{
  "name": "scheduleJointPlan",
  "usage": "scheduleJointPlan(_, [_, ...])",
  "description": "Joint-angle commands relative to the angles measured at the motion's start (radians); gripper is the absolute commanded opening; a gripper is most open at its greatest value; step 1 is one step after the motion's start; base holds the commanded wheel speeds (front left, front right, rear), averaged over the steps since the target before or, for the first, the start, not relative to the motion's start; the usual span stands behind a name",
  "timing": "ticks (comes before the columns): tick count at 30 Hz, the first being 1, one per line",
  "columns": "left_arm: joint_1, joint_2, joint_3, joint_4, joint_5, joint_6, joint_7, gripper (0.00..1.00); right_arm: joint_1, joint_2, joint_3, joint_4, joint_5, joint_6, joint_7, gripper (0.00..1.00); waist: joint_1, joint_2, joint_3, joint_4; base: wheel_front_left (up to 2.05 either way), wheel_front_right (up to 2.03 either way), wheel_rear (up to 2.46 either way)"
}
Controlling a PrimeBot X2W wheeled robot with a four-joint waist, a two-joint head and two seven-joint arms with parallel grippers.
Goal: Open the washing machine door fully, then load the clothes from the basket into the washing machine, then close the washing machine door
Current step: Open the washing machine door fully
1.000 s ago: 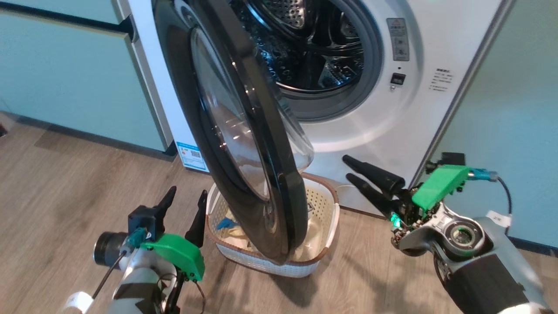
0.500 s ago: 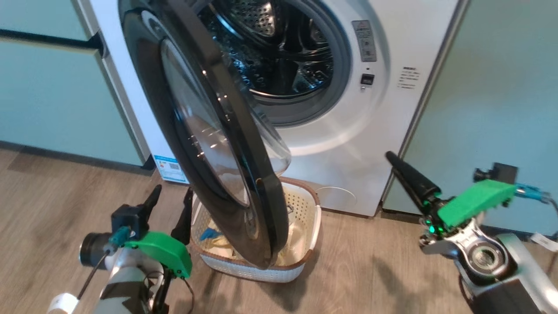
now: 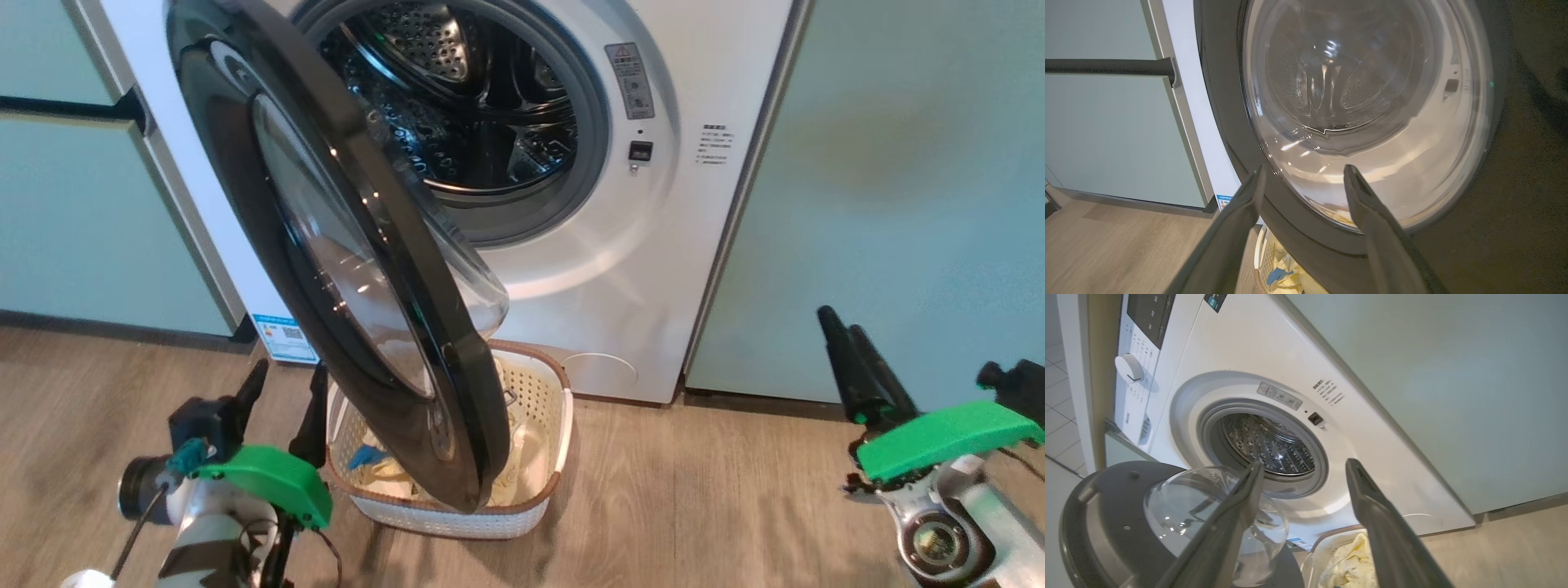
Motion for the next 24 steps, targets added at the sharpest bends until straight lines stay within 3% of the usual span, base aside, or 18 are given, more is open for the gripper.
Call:
scheduleJointPlan(1, [-0.034, 0.033, 0.046, -0.033, -0.006, -0.004, -0.006, 1.00, -0.017, -0.030, 0.009, -0.017, -0.032, 0.000, -0.033, 1.00, 0.0000, -0.0001, -0.001, -0.008, 0.00, 0.00, 0.00])
scheduleJointPlan(5, [-0.029, 0.030, 0.052, -0.043, -0.003, -0.005, -0.006, 1.00, -0.001, -0.033, -0.054, -0.001, -0.127, 0.000, -0.047, 1.00, 0.0000, -0.0001, 0.000, -0.021, 0.00, 0.00, 0.00])
scheduleJointPlan(12, [-0.024, 0.030, 0.062, -0.051, 0.001, -0.007, -0.006, 1.00, 0.102, 0.056, -0.301, -0.055, -0.430, 0.000, -0.048, 1.00, 0.0000, -0.0001, 0.003, -0.034, 0.00, 0.00, 0.00])
scheduleJointPlan(17, [-0.023, 0.031, 0.067, -0.048, 0.001, -0.009, -0.006, 1.00, 0.177, 0.112, -0.405, -0.111, -0.614, 0.000, -0.048, 1.00, 0.0000, -0.0001, 0.003, -0.040, 0.00, 0.00, 0.00])
scheduleJointPlan(24, [-0.023, 0.029, 0.068, -0.049, 0.003, -0.011, -0.006, 1.00, 0.237, 0.155, -0.482, -0.141, -0.728, 0.000, -0.048, 1.00, 0.0000, -0.0001, 0.000, -0.044, 0.00, 0.00, 0.00])
